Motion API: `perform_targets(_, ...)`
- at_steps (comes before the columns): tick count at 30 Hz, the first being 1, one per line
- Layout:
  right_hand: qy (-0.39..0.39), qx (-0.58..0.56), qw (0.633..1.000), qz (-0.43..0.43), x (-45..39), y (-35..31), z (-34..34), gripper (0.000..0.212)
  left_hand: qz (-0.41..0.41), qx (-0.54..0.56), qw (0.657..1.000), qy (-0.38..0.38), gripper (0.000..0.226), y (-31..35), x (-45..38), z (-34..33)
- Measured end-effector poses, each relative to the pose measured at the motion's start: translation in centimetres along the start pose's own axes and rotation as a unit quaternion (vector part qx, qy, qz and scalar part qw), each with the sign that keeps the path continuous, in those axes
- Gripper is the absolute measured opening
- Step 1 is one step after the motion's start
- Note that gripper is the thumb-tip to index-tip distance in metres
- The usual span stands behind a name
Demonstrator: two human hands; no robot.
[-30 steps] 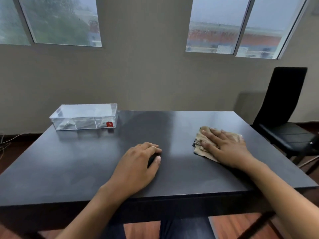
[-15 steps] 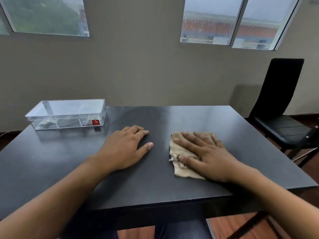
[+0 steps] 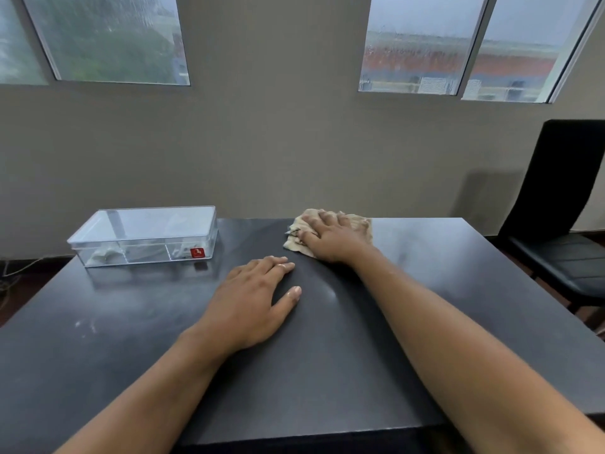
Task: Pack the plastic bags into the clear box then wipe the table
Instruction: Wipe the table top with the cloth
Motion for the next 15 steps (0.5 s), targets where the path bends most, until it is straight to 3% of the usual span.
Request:
perform_targets(4, -0.003, -0.012, 0.999, 0.042, 0.8, 1.1, 0.6, 0.069, 0.002, 0.004, 1.000, -0.002, 0.057, 0.2, 0.0, 0.1)
perform_targets(8, 0.012, 0.015, 0.999, -0.034, 1.5, 9.5, 2.7, 0.090, -0.016, 0.001, 1.000, -0.011, 0.057, 0.7, 0.0, 0.5)
perform_targets(11, 0.021, 0.034, 0.992, -0.116, 3.8, 14.9, 4.4, 0.077, -0.039, 0.009, 0.999, -0.023, 0.056, 1.9, -0.4, 0.6)
perform_targets(15, 0.018, 0.037, 0.996, -0.084, 9.0, 14.3, 4.9, 0.070, -0.079, 0.033, 0.995, -0.040, 0.050, 5.1, -1.4, -0.1)
Point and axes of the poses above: each hand's wrist, its own x-axis away from the middle knuckle, its own z-axis out of the back of the hand, y = z × x, the point moved 4 cm from there along -x, towards the middle knuckle, and after that the axes turned 15 degrees about y, right-handed, at the moved point
